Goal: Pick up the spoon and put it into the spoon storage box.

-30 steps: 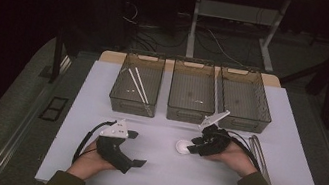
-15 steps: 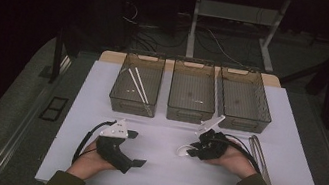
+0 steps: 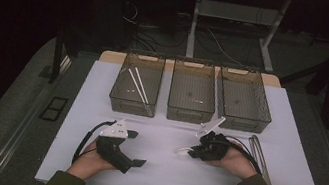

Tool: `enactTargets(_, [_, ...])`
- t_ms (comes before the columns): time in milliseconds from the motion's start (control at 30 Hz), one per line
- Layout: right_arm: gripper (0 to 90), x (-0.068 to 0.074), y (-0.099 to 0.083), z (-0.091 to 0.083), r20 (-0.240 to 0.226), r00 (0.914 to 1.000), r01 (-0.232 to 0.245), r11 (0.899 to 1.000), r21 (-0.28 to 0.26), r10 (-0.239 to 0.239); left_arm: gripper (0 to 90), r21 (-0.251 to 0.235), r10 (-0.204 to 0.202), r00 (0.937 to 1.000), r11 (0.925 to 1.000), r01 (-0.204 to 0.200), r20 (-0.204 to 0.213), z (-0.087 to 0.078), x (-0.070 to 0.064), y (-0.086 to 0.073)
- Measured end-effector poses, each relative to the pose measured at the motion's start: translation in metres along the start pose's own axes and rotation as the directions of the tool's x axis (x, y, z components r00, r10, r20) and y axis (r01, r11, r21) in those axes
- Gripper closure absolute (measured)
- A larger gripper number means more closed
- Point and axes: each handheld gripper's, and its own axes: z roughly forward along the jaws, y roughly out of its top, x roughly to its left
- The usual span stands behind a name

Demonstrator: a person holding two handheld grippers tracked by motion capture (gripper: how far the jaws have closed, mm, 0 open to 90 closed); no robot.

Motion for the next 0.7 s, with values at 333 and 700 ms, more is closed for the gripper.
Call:
enactTargets(333, [81.3, -0.002, 0.001, -0.005, 0.009, 0.9996, -0.027, 1.0, -0.011, 0.027, 0.1, 0.002, 0.002, 1.0, 1.0, -0.002, 0.001, 0.0, 0.0, 0.0])
enactTargets(700, [81.3, -0.005, 0.003, -0.019, 0.012, 0.9982, -0.058, 0.997, -0.053, 0.059, 0.2, 0.0, 0.001, 1.0, 1.0, -0.001, 0.0, 0.0, 0.0, 0.0])
